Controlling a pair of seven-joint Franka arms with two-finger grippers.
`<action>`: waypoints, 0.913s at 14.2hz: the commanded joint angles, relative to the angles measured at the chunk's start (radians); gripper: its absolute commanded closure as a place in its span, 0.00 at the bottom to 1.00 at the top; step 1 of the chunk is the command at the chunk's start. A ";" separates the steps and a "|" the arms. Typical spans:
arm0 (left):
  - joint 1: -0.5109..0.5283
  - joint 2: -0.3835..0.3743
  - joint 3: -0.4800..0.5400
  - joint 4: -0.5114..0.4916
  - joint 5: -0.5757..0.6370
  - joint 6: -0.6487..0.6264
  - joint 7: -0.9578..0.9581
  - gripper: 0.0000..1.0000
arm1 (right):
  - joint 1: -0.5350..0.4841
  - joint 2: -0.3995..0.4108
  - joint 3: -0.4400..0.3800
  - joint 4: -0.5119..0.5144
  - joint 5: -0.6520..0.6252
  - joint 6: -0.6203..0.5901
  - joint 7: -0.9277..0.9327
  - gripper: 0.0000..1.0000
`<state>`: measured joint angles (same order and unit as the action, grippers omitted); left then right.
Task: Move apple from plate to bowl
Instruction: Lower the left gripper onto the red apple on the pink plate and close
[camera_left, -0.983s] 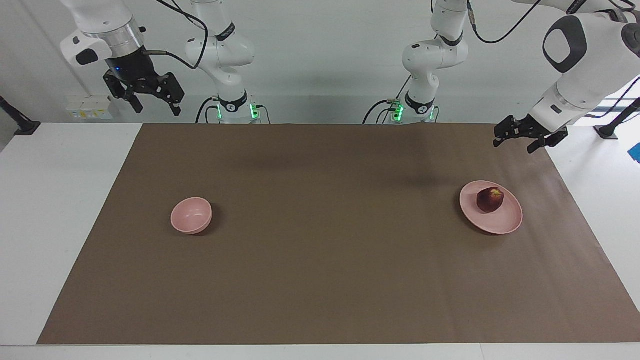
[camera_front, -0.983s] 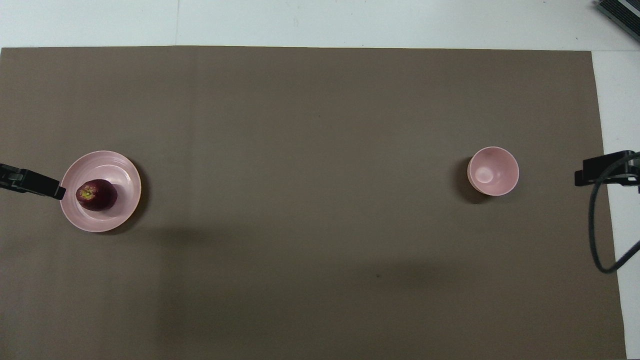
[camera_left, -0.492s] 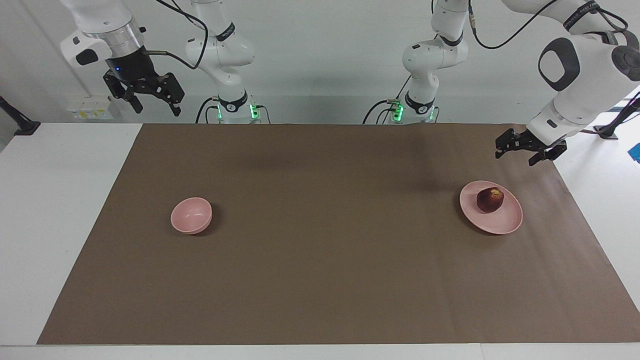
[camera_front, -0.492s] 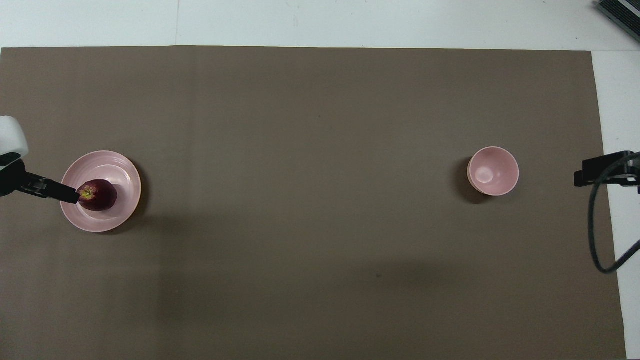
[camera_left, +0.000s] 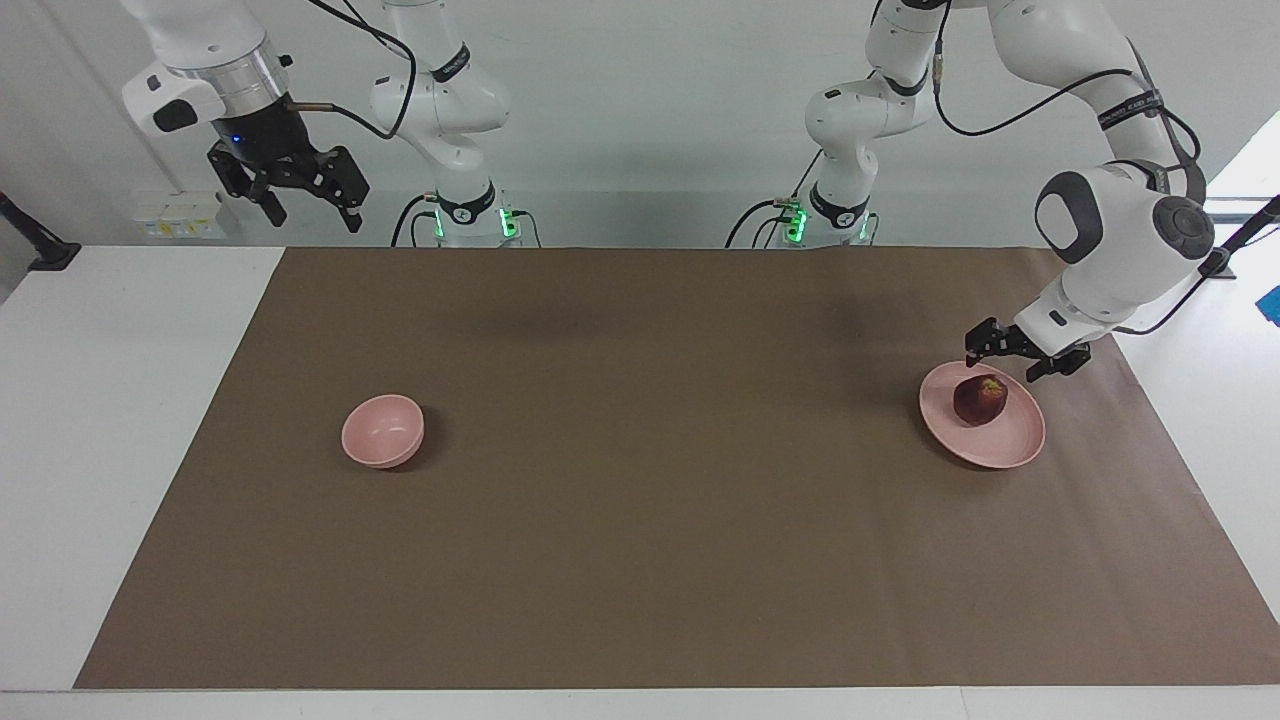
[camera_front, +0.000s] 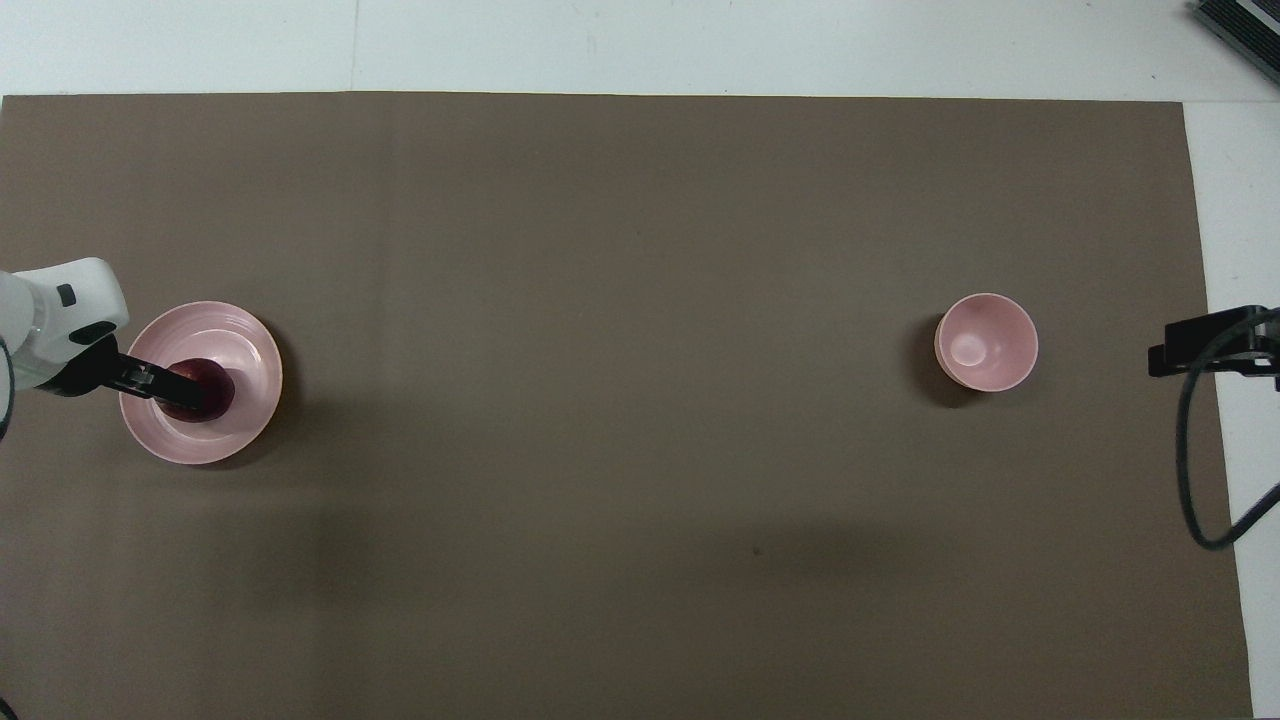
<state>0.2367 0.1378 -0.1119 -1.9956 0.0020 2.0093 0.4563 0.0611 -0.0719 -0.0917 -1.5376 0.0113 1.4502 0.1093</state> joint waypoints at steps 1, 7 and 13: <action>0.016 0.022 -0.009 -0.037 0.020 0.089 0.018 0.00 | -0.010 -0.034 0.006 -0.048 -0.011 0.024 -0.017 0.00; 0.026 0.040 -0.011 -0.098 0.020 0.199 0.022 0.00 | -0.018 -0.057 0.006 -0.081 -0.011 0.033 -0.014 0.00; 0.024 0.048 -0.011 -0.123 0.020 0.242 0.015 0.00 | -0.009 -0.060 0.007 -0.090 -0.011 0.058 -0.017 0.00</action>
<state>0.2458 0.1938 -0.1126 -2.0855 0.0078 2.2132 0.4640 0.0582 -0.1006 -0.0911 -1.5860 0.0113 1.4778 0.1093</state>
